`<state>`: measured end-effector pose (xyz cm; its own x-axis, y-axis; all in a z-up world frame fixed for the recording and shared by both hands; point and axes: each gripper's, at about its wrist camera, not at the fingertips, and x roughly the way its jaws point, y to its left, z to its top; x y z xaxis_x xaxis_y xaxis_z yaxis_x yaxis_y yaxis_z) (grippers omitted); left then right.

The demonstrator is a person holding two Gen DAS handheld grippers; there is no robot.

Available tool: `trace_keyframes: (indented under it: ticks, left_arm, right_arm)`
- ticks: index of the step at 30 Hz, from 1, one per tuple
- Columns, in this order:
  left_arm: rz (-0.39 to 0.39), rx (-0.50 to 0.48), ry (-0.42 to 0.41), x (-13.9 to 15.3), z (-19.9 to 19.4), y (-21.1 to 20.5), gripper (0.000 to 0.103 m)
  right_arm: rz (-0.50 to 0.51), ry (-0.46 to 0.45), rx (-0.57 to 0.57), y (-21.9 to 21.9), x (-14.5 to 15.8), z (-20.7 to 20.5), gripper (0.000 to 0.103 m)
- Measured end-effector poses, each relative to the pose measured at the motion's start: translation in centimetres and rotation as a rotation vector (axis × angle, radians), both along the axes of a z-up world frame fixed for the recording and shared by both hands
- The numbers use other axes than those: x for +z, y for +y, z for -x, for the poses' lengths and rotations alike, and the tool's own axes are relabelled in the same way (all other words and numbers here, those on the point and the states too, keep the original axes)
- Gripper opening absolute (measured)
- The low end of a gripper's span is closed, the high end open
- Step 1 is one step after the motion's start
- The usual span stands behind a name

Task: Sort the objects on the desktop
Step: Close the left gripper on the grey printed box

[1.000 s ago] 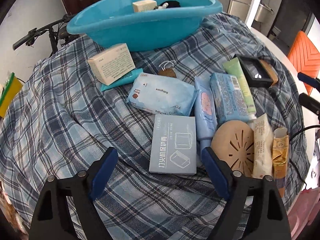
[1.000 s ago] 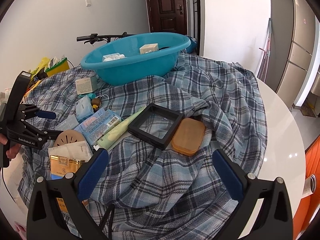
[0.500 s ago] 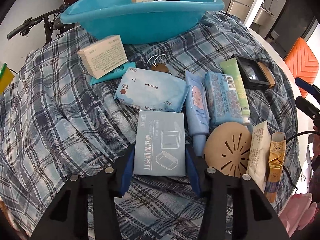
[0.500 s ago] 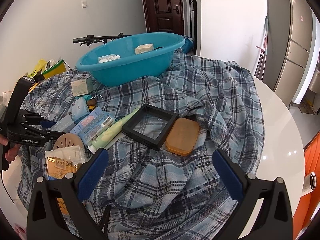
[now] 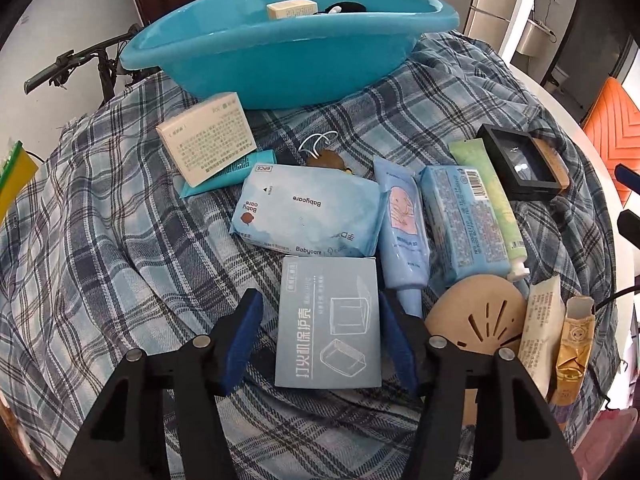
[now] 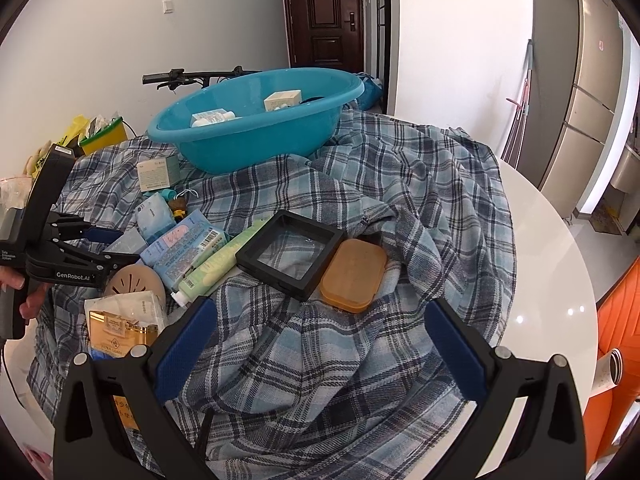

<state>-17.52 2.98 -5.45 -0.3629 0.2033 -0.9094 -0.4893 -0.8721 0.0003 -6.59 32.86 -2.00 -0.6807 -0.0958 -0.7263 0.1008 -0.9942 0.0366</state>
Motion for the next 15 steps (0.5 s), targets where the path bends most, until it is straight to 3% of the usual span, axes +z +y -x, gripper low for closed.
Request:
trace_keyframes:
  ticks: [2,15]
  left_arm:
    - [-0.017,0.001,0.004,0.3,-0.1,-0.2,0.050]
    - [-0.047,0.078,0.078,3.4,-0.9,-2.1,0.049]
  right_arm:
    - [-0.001,-0.001,-0.002,0.0,0.0,-0.1,0.103]
    - [0.019,-0.012,0.034,-0.1,0.0,0.8,0.103]
